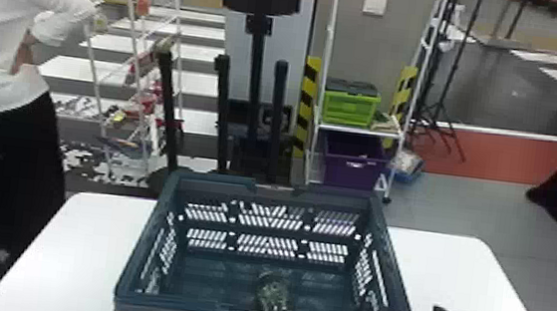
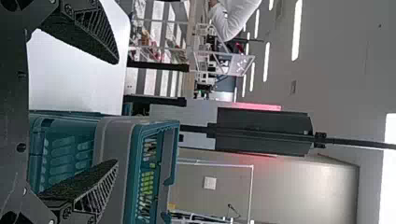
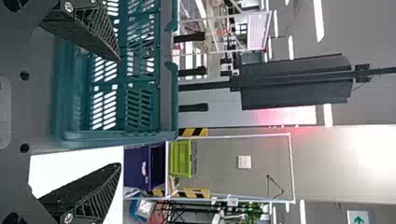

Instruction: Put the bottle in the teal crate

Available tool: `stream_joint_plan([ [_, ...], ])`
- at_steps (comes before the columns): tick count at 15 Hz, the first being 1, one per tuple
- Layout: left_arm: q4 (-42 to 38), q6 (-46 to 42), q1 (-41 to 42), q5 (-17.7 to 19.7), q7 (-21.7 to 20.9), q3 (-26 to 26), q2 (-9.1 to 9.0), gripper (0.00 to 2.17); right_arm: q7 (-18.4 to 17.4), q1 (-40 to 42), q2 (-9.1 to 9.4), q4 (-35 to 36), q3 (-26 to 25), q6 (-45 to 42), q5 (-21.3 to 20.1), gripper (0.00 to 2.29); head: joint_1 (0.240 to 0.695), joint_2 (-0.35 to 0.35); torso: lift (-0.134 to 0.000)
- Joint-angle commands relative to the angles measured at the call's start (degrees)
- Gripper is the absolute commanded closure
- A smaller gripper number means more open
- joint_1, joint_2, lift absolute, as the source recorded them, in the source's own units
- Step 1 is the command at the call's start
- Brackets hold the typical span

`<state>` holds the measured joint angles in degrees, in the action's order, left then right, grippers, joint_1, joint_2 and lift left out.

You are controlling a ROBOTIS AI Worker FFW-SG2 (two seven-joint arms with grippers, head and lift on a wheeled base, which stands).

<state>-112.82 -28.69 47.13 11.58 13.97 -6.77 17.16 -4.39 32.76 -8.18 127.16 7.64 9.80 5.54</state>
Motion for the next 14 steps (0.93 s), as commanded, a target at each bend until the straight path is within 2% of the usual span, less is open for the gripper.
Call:
stream_joint_plan([
  [1, 0.2, 0.0, -0.2, 0.4, 0.0, 0.1, 0.07, 0.13, -0.2, 3.8, 0.27, -1.0, -0.3, -3.9, -0.3, 0.09, 0.499, 0.0, 0.0],
  [7, 0.6, 0.7, -0.9, 0.8, -0.3, 0.1, 0.07, 0.13, -1.9, 8.3, 0.45, -6.5, -1.4, -18.1, -0.1, 0.09, 0.499, 0.0, 0.0],
  [14, 0.6, 1.6, -1.4, 0.9, -0.2, 0.1, 0.07, 0.13, -1.9, 8.4, 0.89, -8.8, -1.5, -18.5, -0.2, 0.09, 0.499, 0.0, 0.0],
])
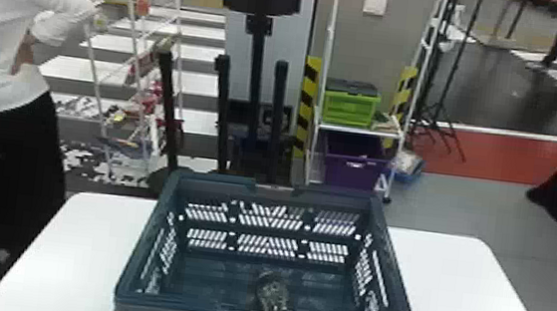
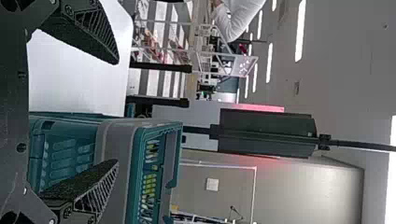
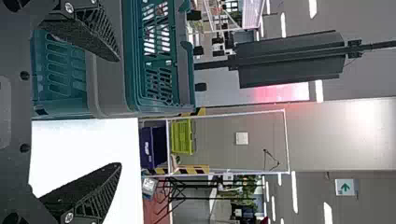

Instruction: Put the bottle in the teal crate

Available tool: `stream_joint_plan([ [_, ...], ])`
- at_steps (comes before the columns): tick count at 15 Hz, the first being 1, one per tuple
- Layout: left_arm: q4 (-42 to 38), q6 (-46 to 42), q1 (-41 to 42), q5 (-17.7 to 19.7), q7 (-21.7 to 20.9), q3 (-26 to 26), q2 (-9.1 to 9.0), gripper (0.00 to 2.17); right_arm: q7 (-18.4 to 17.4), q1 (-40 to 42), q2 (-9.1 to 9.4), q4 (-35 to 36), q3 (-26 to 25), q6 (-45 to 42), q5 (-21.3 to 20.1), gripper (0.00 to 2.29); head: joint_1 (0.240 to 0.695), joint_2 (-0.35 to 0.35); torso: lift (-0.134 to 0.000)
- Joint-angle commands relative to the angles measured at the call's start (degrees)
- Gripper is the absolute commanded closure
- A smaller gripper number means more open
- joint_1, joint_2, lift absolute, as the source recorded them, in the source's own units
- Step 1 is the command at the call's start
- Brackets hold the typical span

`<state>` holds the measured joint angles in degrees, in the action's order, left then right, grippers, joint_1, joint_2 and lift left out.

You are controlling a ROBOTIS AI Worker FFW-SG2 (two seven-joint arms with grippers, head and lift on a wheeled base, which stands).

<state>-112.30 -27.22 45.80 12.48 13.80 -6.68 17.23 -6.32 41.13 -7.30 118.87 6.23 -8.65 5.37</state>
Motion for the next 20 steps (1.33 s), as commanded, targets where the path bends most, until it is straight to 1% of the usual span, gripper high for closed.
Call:
stream_joint_plan([
  [1, 0.1, 0.3, -0.3, 0.1, 0.0, 0.0, 0.0, 0.13, 0.0, 0.0, 0.09, -0.7, -0.1, -0.4, -0.1, 0.09, 0.499, 0.0, 0.0],
  [7, 0.5, 1.0, -1.1, 0.3, 0.0, 0.0, 0.0, 0.13, 0.1, -0.1, 0.18, -1.7, -0.1, -3.3, -0.1, 0.09, 0.499, 0.0, 0.0],
  [20, 0.8, 1.0, -1.2, 0.4, -0.1, -0.1, 0.0, 0.13, 0.1, 0.7, 0.27, -1.2, -0.1, -3.3, -0.1, 0.1, 0.499, 0.0, 0.0],
])
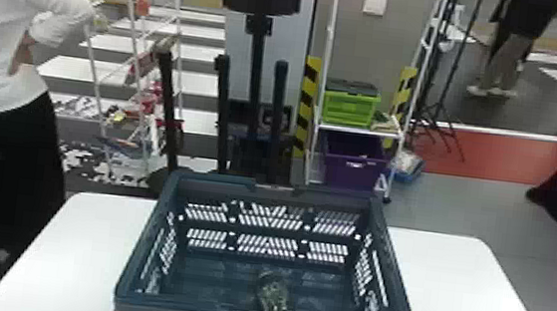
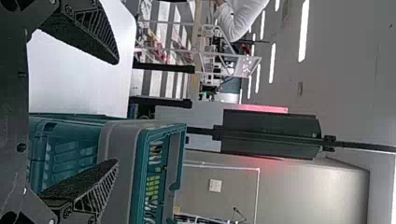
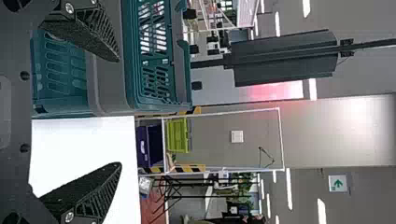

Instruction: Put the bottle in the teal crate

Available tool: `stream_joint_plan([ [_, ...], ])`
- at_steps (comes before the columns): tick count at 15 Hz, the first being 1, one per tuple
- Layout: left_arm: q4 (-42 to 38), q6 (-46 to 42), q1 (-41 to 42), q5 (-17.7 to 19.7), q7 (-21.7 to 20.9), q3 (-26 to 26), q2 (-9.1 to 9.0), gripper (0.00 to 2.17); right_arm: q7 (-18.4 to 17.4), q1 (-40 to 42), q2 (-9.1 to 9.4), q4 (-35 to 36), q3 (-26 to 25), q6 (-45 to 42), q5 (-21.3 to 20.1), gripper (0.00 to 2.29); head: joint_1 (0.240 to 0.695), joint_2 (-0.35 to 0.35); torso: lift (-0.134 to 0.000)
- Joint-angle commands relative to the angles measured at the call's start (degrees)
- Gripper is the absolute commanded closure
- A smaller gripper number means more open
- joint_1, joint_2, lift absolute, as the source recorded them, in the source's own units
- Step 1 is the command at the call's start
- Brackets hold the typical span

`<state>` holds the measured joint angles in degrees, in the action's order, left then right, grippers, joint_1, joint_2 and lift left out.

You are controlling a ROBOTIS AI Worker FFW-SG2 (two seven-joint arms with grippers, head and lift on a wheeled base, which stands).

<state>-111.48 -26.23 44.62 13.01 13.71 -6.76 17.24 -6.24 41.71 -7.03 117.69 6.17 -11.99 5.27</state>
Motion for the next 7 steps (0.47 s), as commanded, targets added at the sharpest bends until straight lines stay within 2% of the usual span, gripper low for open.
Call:
stream_joint_plan([
  [1, -0.1, 0.0, 0.1, -0.1, 0.0, 0.0, -0.02, 0.13, 0.0, 0.2, 0.0, 0.0, 0.0, 0.0, 0.0, 0.1, 0.499, 0.0, 0.0],
  [7, -0.6, 0.0, 0.4, -0.1, 0.0, -0.1, -0.02, 0.13, 0.0, 0.5, 0.0, -0.2, 0.0, 0.0, 0.0, 0.1, 0.499, 0.0, 0.0],
])
